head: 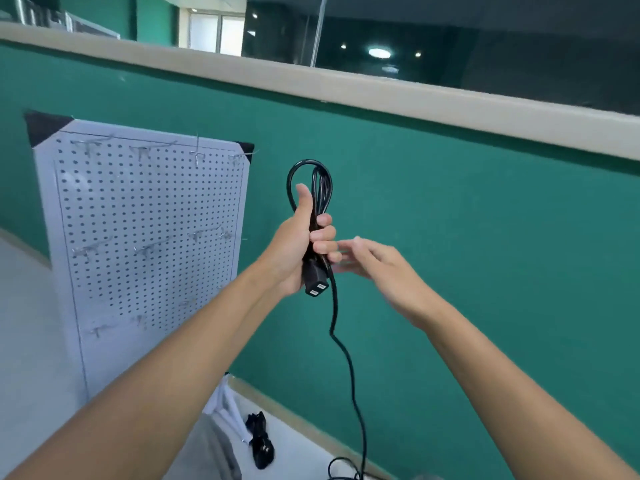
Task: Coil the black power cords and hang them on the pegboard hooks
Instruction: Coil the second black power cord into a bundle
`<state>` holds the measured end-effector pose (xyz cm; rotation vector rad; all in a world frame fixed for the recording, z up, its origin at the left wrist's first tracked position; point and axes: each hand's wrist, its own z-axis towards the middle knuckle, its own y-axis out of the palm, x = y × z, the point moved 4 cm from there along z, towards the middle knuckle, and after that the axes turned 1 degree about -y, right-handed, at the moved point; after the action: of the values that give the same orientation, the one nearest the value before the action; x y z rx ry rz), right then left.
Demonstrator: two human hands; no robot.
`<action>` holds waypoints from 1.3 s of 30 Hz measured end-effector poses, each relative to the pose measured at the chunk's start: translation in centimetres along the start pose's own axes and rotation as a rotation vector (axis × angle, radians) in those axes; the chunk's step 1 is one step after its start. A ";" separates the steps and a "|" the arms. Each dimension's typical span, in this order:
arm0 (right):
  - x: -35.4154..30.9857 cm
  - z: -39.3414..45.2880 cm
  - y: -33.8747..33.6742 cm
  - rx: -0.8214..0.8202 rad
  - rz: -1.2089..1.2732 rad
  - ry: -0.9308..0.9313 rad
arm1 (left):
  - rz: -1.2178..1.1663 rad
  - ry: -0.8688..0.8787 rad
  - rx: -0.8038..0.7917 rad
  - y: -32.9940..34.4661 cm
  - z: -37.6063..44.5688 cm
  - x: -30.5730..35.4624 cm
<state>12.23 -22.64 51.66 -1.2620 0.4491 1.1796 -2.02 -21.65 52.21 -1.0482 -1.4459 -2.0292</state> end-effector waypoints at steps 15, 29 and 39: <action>7.9 -9.2 13.8 -0.151 0.504 0.194 | -0.426 0.016 0.173 -10.5 -9.0 -7.5; 10.6 -14.1 16.4 -0.226 0.273 0.271 | -0.126 0.237 0.667 -18.8 -12.4 -5.8; 4.8 -9.5 12.9 -0.108 -0.101 -0.005 | 0.303 0.010 0.555 -18.5 -13.7 -10.9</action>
<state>6.05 -30.82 38.40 -1.3588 0.3173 1.1331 -12.98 -28.55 30.27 -0.9376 -1.6001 -1.3106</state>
